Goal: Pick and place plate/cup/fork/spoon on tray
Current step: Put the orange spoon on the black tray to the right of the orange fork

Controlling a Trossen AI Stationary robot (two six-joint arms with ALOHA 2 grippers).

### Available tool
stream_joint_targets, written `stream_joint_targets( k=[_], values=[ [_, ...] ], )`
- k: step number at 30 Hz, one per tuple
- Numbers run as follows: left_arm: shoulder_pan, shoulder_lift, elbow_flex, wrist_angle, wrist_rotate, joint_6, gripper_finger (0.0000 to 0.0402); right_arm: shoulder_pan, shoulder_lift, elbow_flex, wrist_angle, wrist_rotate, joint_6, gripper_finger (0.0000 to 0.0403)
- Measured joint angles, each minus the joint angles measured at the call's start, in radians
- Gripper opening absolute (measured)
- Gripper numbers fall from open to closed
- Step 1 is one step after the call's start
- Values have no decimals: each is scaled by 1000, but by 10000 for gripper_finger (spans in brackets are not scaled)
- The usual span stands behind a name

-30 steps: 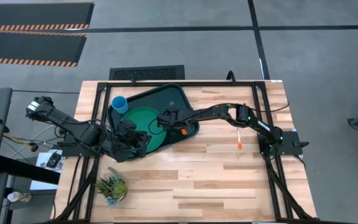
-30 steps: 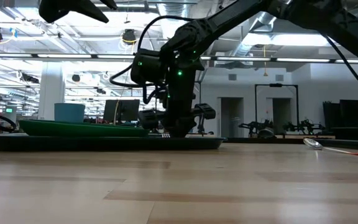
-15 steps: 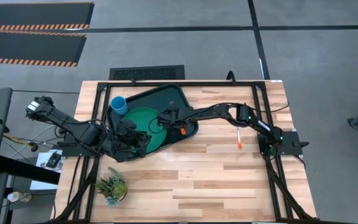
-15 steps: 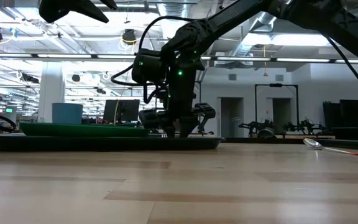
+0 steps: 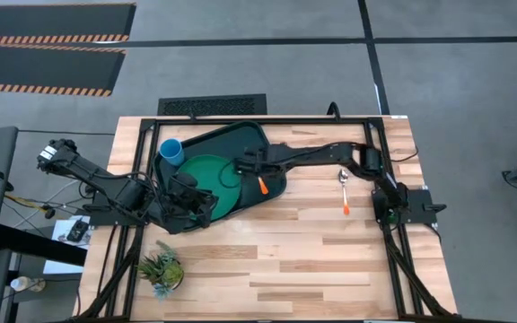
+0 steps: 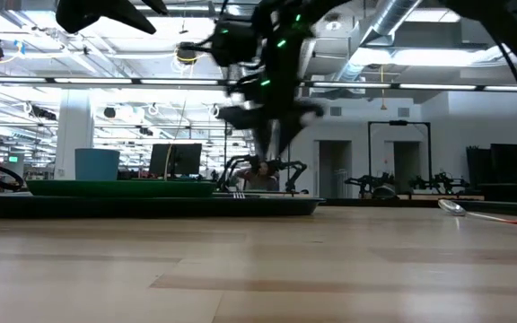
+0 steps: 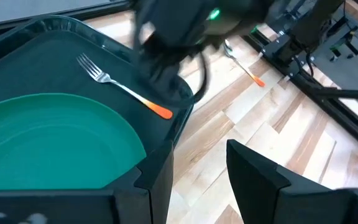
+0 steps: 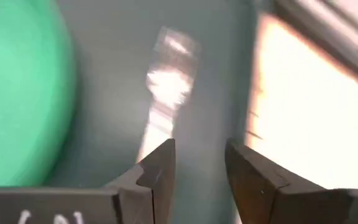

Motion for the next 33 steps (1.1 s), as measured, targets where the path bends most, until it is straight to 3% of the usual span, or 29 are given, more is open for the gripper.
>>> stream_joint_targets(
  k=[4,7,11,17,20,26,33],
  values=[
    [-1,0,0,-11,16,13,133,36,-62,-35,-332,136,124,170],
    [-11,0,0,-13,14,16,133,85,-146,-183,-462,173,286,176],
    [-28,0,0,-13,10,39,133,155,-327,-503,-358,100,401,176],
    [-38,0,0,-14,-5,50,133,240,-641,-1002,96,-60,537,166],
    [-38,0,0,-13,-14,50,133,270,-755,-1165,176,-69,659,168],
    [-38,0,0,-13,-33,45,133,317,-859,-1317,237,-68,792,185],
    [-38,0,0,-11,-34,37,133,320,-801,-1339,237,-40,819,189]
  ],
)
